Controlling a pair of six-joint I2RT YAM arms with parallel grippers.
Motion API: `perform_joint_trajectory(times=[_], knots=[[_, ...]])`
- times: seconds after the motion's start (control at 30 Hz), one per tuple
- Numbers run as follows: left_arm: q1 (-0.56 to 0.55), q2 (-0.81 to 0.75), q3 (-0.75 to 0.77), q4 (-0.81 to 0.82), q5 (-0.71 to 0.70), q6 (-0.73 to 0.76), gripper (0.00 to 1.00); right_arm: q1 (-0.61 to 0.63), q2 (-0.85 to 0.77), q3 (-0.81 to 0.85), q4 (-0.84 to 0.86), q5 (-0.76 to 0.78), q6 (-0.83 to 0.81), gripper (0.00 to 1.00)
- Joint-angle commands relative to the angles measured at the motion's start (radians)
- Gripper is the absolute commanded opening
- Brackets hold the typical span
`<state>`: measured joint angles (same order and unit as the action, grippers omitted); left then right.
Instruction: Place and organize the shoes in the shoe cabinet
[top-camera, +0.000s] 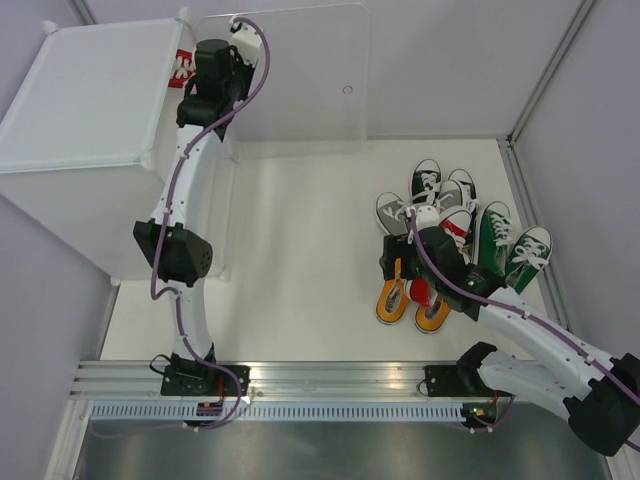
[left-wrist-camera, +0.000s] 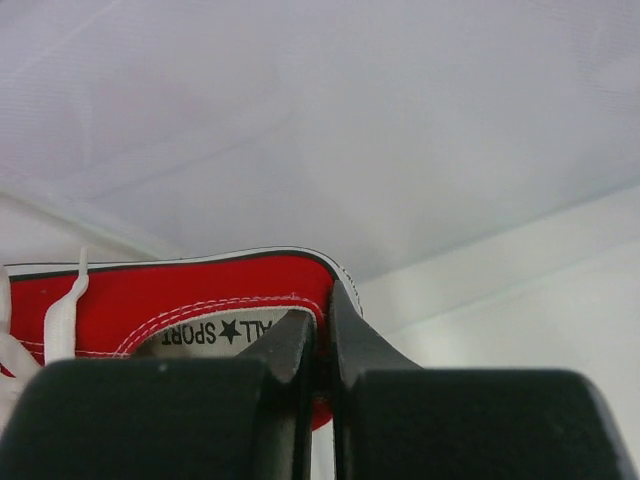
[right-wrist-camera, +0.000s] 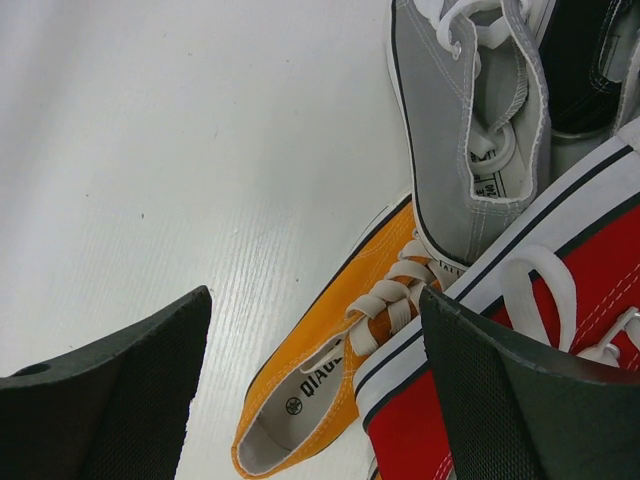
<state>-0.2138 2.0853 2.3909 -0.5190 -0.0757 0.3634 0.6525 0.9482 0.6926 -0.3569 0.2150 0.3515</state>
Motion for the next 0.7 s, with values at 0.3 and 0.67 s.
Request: perform_joint_trajectory(times=[0.3,0.67], knots=[[0.054,0.016,0.042,0.197,-0.087,0.160,0.08,0.001,0.040,-0.005,0.038,-0.045,-0.009,0.88],[0.094,0.015,0.027,0.226,-0.110,0.187,0.10,0.002,0.052,-0.011,0.047,-0.071,-0.011,0.88]])
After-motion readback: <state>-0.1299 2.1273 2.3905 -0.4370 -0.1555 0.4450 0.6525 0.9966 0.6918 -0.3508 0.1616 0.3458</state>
